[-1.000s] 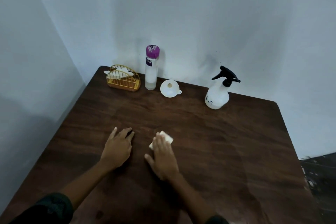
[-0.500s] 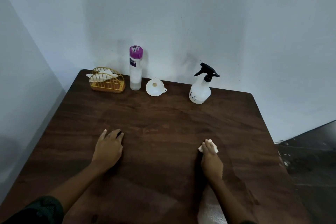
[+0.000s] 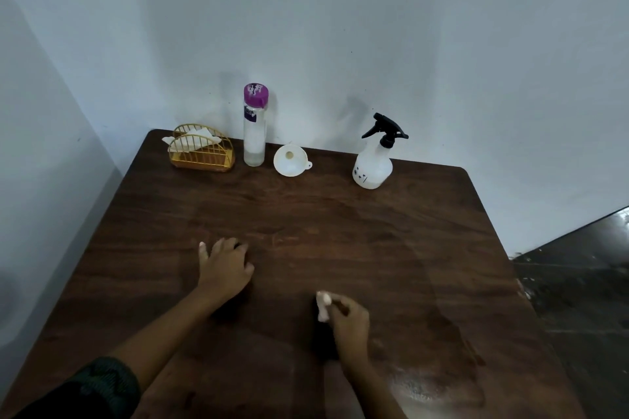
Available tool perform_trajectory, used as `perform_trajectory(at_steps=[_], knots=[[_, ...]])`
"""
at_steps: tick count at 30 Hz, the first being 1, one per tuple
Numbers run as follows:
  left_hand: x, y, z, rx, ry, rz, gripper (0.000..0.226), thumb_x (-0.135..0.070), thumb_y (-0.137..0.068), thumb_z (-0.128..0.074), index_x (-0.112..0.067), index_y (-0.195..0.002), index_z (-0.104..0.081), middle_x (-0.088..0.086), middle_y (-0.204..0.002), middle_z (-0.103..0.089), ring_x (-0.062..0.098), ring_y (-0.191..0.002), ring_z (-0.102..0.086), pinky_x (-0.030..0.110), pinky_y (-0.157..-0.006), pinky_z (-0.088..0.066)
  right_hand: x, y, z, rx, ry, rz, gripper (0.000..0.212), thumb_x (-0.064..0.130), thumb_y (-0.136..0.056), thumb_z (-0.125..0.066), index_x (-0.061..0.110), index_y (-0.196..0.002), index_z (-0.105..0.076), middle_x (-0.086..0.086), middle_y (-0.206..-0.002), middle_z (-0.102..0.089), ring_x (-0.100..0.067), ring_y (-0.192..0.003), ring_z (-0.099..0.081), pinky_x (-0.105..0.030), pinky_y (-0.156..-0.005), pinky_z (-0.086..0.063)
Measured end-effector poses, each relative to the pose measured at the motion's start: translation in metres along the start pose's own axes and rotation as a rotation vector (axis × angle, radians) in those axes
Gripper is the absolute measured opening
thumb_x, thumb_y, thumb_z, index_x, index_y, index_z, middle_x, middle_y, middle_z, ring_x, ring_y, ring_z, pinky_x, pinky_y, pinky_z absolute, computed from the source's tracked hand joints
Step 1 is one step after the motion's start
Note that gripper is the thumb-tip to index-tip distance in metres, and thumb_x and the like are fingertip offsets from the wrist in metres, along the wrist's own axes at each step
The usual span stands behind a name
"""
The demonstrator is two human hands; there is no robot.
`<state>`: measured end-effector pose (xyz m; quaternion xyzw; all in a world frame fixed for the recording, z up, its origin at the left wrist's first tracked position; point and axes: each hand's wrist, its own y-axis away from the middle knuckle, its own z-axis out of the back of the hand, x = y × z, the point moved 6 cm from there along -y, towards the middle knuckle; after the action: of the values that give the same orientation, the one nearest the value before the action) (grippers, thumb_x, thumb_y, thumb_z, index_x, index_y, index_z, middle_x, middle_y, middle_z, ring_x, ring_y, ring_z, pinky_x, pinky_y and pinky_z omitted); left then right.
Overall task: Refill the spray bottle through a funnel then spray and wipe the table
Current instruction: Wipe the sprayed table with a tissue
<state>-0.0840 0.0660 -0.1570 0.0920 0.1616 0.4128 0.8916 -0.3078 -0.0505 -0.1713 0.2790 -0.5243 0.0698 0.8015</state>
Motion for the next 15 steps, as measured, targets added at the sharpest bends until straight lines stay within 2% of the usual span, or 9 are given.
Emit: perform_trajectory(at_steps=[2,3,5,6,7,10,13,15], knots=[[-0.020,0.001,0.003,0.028,0.151,-0.089,0.046,-0.032,-0.094,-0.047,-0.024,-0.139,-0.043,-0.002,-0.147,-0.039,0.018,-0.138,-0.031,0.045,-0.116,-0.015,0.006,-0.005,-0.004,0.028,-0.392,-0.248,0.012,-0.002,-0.088,-0.057,0.004,-0.085,-0.068,-0.008,-0.073,-0.069,-0.020,-0.065,-0.065,-0.026,-0.054,-0.056],[-0.032,0.002,0.003,0.067,0.311,-0.131,0.044,-0.028,-0.093,-0.051,-0.023,-0.137,-0.046,-0.001,-0.143,-0.044,0.017,-0.132,-0.040,0.040,-0.114,-0.026,0.011,-0.006,-0.006,0.046,-0.556,-0.328,0.012,-0.007,-0.087,-0.054,-0.001,-0.088,-0.064,-0.014,-0.077,-0.067,-0.022,-0.064,-0.065,-0.027,-0.051,-0.056],[-0.056,0.011,0.001,0.251,0.763,-0.140,0.040,-0.015,-0.092,-0.056,-0.017,-0.132,-0.050,0.003,-0.128,-0.058,0.014,-0.107,-0.059,0.024,-0.092,-0.048,0.022,-0.007,-0.009,0.083,-0.738,-0.395,0.012,-0.012,-0.087,-0.049,-0.005,-0.086,-0.059,-0.018,-0.077,-0.066,-0.024,-0.062,-0.066,-0.028,-0.050,-0.057],[-0.067,0.016,0.001,0.343,0.951,-0.125,0.038,-0.009,-0.092,-0.056,-0.014,-0.130,-0.052,0.003,-0.116,-0.062,0.010,-0.092,-0.062,0.018,-0.078,-0.051,0.027,-0.007,-0.009,0.095,-0.788,-0.399,0.015,-0.014,-0.087,-0.048,-0.004,-0.082,-0.058,-0.017,-0.072,-0.067,-0.024,-0.060,-0.068,-0.028,-0.050,-0.057],[-0.076,0.021,0.001,0.395,1.046,-0.121,0.037,-0.006,-0.091,-0.057,-0.014,-0.126,-0.053,0.001,-0.106,-0.064,0.008,-0.083,-0.063,0.015,-0.070,-0.050,0.031,-0.005,-0.008,0.098,-0.823,-0.400,0.017,-0.015,-0.087,-0.047,-0.003,-0.079,-0.057,-0.016,-0.070,-0.067,-0.023,-0.058,-0.068,-0.028,-0.050,-0.057],[-0.096,0.023,0.002,0.371,1.128,-0.158,0.030,-0.002,-0.082,-0.068,-0.014,-0.109,-0.062,-0.002,-0.089,-0.063,0.006,-0.073,-0.061,0.015,-0.060,-0.050,0.036,-0.002,-0.001,0.095,-0.842,-0.391,0.016,-0.013,-0.087,-0.046,-0.003,-0.084,-0.058,-0.017,-0.077,-0.067,-0.023,-0.060,-0.070,-0.028,-0.050,-0.056],[-0.115,0.022,0.004,0.294,1.154,-0.185,0.022,0.002,-0.076,-0.073,-0.016,-0.086,-0.064,-0.003,-0.077,-0.064,0.004,-0.066,-0.059,0.012,-0.056,-0.048,0.033,-0.003,0.016,0.048,-0.700,-0.334,0.018,-0.011,-0.086,-0.047,0.002,-0.085,-0.060,-0.014,-0.080,-0.064,-0.021,-0.065,-0.064,-0.023,-0.047,-0.052],[-0.132,0.023,0.000,0.281,1.171,-0.189,0.020,0.001,-0.076,-0.073,-0.017,-0.078,-0.063,-0.002,-0.074,-0.065,0.007,-0.066,-0.059,0.014,-0.056,-0.048,0.030,-0.009,0.036,-0.023,-0.563,-0.247,0.020,-0.011,-0.083,-0.051,0.007,-0.085,-0.060,-0.013,-0.082,-0.062,-0.021,-0.067,-0.060,-0.022,-0.044,-0.048]])
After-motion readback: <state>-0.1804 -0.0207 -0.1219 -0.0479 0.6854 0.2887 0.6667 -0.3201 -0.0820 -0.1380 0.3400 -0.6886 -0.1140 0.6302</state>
